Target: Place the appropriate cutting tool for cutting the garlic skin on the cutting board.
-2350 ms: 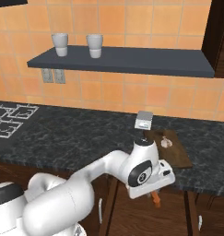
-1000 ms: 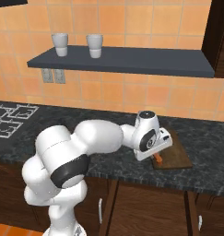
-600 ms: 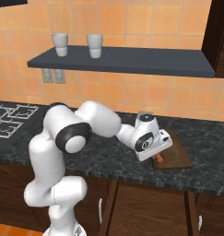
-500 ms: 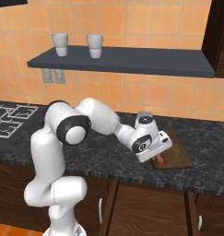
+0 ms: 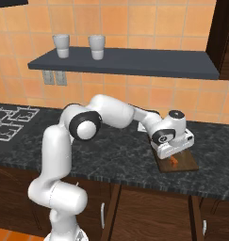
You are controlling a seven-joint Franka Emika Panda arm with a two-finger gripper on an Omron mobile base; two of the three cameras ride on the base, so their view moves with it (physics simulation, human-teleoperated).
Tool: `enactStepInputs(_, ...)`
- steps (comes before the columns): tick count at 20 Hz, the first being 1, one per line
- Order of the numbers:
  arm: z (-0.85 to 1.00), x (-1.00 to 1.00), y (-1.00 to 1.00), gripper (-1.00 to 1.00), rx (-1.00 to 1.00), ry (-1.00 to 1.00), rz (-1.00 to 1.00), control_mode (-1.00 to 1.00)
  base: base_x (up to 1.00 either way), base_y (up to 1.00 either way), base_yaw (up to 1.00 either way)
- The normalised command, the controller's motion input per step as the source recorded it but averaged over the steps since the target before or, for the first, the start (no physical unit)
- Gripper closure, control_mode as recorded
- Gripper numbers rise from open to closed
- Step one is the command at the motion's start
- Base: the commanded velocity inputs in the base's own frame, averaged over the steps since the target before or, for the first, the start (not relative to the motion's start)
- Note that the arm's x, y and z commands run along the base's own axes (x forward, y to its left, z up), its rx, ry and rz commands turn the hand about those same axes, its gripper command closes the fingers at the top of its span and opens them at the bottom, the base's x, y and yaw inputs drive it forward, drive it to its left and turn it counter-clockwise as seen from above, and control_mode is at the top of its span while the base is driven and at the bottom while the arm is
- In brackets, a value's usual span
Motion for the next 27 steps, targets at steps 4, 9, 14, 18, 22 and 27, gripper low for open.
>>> enactStepInputs(4, 0.59, -0.72, 0.32, -1.00, 0.00, 0.00, 0.00, -1.00, 0.00, 0.00, 0.00)
enactStepInputs(9, 0.10, -0.85, 0.87, -1.00, 0.00, 0.00, 0.00, -1.00, 0.00, 0.00, 0.00)
enactStepInputs(14, 0.02, -0.97, 0.95, -1.00, 0.00, -0.01, 0.00, -1.00, 0.00, 0.00, 0.00)
enactStepInputs(18, 0.43, -0.87, 0.73, -1.00, 0.00, -0.07, -0.03, -1.00, 0.00, 0.00, 0.00)
enactStepInputs(22, 0.44, -0.35, 0.97, -1.00, -0.08, -0.01, -0.05, -1.00, 0.00, 0.00, 0.00)
enactStepInputs(27, 0.15, 0.00, 1.00, -1.00, -0.14, 0.02, -0.06, -1.00, 0.00, 0.00, 0.00)
